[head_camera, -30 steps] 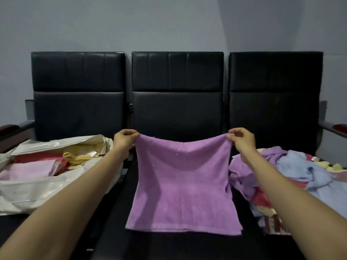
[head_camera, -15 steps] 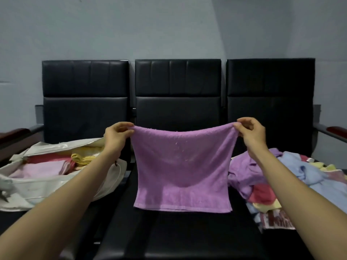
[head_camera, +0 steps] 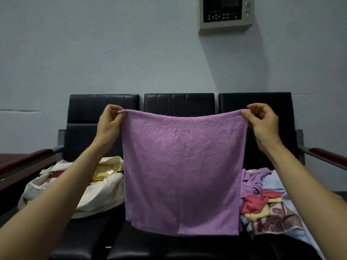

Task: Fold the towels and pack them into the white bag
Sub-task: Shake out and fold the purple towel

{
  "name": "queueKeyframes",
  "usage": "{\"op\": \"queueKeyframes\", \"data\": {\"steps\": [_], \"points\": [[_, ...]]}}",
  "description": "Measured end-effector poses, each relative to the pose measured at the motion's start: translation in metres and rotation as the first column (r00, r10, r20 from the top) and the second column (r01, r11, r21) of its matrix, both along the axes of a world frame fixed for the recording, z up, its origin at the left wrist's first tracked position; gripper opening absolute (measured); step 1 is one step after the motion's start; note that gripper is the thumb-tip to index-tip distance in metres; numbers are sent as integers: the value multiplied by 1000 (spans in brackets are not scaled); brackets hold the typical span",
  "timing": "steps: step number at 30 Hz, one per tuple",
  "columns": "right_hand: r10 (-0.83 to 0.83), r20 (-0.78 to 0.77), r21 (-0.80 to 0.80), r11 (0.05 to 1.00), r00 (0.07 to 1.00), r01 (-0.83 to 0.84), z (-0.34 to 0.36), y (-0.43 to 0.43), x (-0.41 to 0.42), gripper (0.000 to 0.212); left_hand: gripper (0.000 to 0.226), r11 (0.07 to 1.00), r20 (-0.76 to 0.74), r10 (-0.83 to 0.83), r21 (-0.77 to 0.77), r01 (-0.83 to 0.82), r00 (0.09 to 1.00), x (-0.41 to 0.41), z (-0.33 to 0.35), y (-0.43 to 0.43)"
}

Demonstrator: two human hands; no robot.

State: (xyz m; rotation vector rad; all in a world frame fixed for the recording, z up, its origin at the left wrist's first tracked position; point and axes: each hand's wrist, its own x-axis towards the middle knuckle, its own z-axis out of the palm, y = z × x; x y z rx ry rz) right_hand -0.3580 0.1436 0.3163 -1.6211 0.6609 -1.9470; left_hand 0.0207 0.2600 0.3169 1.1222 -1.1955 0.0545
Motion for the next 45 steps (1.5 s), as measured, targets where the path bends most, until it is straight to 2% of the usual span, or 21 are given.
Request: {"op": "queueKeyframes", "data": {"steps": [2,5,8,11,15,18,24,28,32,38,41,43,44,45], "points": [[11,-46,77,997,999,-7,-5,-10,3,17,5,992,20,-20,125,17,1000,9,-3,-8],[34,-103,198,980,994,-13,-27,-35,12,18,10,949,52,37,311,-51,998,28,-29,-32],[62,-147,295,955,987,-16,-61,-69,28,18,6,895,-58,40,447,-10,998,42,-67,-65],[28,-152,362,932,988,29,-94,-106,44,16,14,880,-206,43,471,60,978,45,-101,-103],[-6,-137,412,909,991,63,-138,-147,62,18,21,878,-265,111,478,31,958,50,-146,-147],[46,-179,471,881,983,45,-180,-159,65,19,13,827,-218,130,562,16,967,52,-186,-156],[134,-197,603,798,971,12,-252,-141,50,13,17,699,-180,175,715,7,968,59,-251,-127],[174,-183,693,721,968,1,-275,-121,37,19,11,648,-170,104,759,63,980,39,-264,-93],[279,-165,772,634,946,-53,-289,-99,23,20,11,506,-65,-32,859,73,997,33,-267,-67],[385,-312,762,647,869,-13,-284,-91,10,22,13,396,-60,-194,908,134,979,39,-262,-52],[437,-341,774,634,833,-16,-276,-89,6,22,16,287,-94,-264,942,171,960,44,-266,-49],[565,-417,814,580,712,16,-273,-88,3,19,17,155,-158,-314,964,215,936,47,-271,-49],[645,-464,834,550,606,53,-272,-87,2,15,19,94,-194,-334,967,238,922,47,-273,-48],[705,-509,838,537,494,96,-271,-87,0,11,19,73,-209,-333,967,246,919,47,-275,-50]]}}
